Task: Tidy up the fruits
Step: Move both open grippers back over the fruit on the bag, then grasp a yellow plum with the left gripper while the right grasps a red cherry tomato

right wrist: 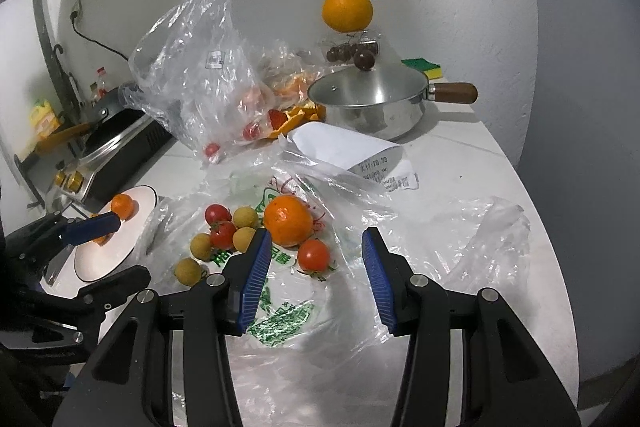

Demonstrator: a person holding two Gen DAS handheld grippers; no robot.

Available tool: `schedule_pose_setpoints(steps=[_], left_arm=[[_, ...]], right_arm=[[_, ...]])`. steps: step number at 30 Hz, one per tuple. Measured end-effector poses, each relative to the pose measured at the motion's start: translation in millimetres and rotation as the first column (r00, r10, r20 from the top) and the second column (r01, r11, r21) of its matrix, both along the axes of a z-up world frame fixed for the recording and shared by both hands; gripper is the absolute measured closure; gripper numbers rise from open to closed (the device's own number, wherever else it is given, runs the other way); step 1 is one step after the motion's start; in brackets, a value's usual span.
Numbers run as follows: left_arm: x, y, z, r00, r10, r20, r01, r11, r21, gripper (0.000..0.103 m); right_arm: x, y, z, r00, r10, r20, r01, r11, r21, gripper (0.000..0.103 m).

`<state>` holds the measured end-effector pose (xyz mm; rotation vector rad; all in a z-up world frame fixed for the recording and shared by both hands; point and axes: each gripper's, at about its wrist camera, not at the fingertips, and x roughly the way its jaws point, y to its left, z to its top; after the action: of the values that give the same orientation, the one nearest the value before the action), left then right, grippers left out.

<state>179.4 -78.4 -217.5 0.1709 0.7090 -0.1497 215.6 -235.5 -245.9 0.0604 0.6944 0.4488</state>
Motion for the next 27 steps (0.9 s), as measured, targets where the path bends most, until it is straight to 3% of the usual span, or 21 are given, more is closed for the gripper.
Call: schedule_pose_setpoints(steps=[3, 11, 13, 27], left_arm=[[8, 0, -8, 1.000, 0.004, -0.024, -0.004, 1.000, -0.010, 0.041], [22, 2, -24, 0.997, -0.007, -0.081, 0.003, 0.999, -0.046, 0.042], [26, 4, -27, 0.995, -0.011, -0.096, 0.006, 0.999, -0.051, 0.047], [44, 12, -48, 0.982, -0.027, -0.184, 0.010, 0.996, -0.093, 0.064]], right_arm=[[5, 2, -4, 1.000, 0.016, -0.009, -0.016, 1.000, -0.004, 0.053], [15, 21, -14, 0.996, 0.082, -0.038, -0.084, 0.995, -0.045, 0.059], [20, 25, -18, 0.995, 0.090, -0.051, -0.093, 0.994, -0.056, 0.062], [36, 35, -41, 0.987, 0.093, -0.129, -0.104, 0.991, -0.083, 0.063]])
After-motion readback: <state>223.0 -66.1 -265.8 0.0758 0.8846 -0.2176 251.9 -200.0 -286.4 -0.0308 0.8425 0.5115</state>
